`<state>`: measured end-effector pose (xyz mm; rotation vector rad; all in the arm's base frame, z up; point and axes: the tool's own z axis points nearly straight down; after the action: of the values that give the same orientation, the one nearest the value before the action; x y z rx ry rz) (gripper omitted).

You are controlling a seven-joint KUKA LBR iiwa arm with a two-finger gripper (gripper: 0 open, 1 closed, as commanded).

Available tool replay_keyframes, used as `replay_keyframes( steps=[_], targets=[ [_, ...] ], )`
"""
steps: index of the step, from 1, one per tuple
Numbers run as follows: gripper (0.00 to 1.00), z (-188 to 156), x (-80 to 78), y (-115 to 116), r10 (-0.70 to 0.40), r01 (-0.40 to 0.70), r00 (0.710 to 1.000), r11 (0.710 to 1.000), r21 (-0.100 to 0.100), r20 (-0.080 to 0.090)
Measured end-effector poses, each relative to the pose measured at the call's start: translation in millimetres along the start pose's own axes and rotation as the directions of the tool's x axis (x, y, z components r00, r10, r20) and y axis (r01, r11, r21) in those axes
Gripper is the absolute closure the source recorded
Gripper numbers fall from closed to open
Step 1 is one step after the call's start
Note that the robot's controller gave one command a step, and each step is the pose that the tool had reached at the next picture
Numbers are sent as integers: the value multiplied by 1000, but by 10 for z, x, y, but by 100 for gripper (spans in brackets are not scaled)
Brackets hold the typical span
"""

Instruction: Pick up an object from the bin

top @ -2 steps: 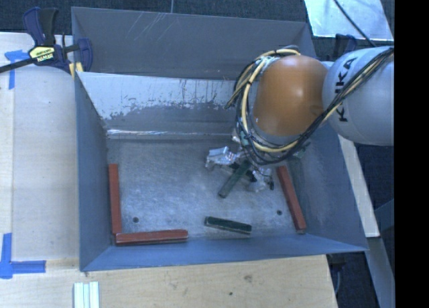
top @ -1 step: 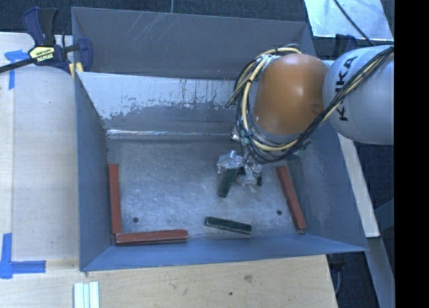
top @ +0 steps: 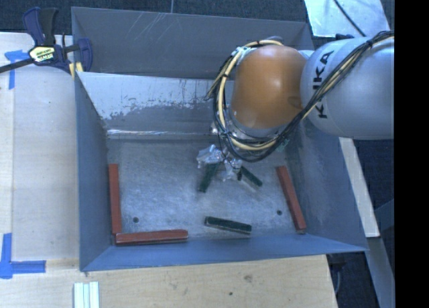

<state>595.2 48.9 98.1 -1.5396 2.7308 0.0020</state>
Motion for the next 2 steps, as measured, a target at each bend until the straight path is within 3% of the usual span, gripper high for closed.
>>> replay_keyframes(
  steps=[1,2],
  targets=[
    [0,9,31,-15,5,-5,1000,1000,-1,-3],
    [0,286,-202,-73,-183,183,983,983,-1,-2]
  ],
)
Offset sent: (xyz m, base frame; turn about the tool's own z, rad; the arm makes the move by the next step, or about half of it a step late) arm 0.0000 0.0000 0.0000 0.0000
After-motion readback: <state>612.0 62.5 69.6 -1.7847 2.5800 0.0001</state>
